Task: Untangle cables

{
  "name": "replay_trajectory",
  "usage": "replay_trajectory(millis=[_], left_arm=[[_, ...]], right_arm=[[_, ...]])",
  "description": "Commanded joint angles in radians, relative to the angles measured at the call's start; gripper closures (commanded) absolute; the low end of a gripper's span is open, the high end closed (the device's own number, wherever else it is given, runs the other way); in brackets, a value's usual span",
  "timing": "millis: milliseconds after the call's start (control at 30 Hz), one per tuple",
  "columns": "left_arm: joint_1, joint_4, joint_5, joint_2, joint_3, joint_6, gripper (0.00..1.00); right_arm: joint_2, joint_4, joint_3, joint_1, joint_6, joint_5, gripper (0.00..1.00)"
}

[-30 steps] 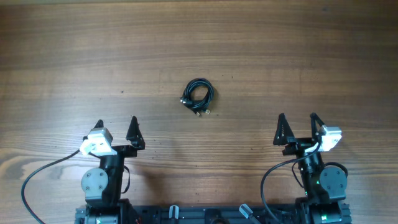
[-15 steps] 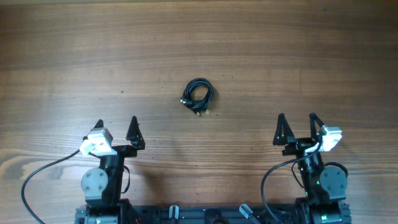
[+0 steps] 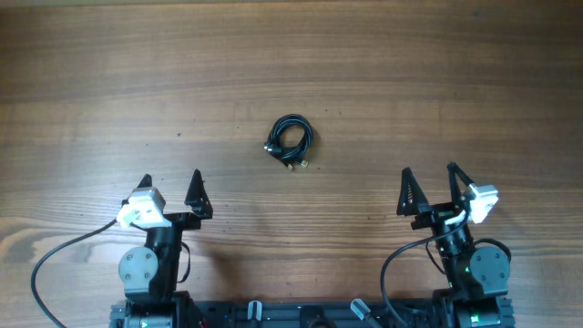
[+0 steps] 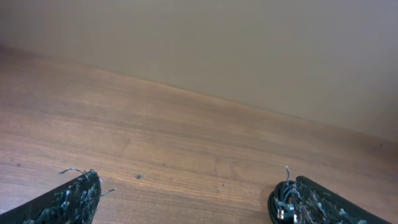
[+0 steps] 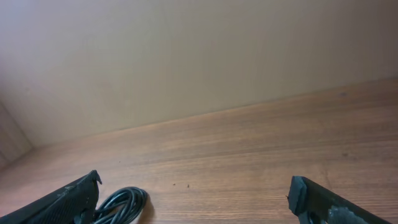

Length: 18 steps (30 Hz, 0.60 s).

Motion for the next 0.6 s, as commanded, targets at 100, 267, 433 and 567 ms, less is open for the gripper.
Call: replay_trajectory(millis=[100, 267, 433, 567], left_arm=[[0.006, 0.016, 0.037, 0.000, 0.021, 0.013, 0.00], [0.006, 0.013, 0.037, 0.034, 0.077, 0.013, 0.00], [0.006, -0.005, 0.049, 0.145, 0.184, 0.021, 0.00], [0.006, -0.073, 0.086, 0.293, 0.327, 0.024, 0.00]], right_arm=[[0.000, 0.009, 0.020, 0.005, -0.004, -0.033, 0.00], [0.011, 0.009, 0.043, 0.005, -0.026, -0.077, 0.00], [0.055, 0.009, 0.084, 0.005, -0.026, -0.101, 0.00], [0.117, 0.008, 0.136, 0.005, -0.030, -0.101, 0.00]])
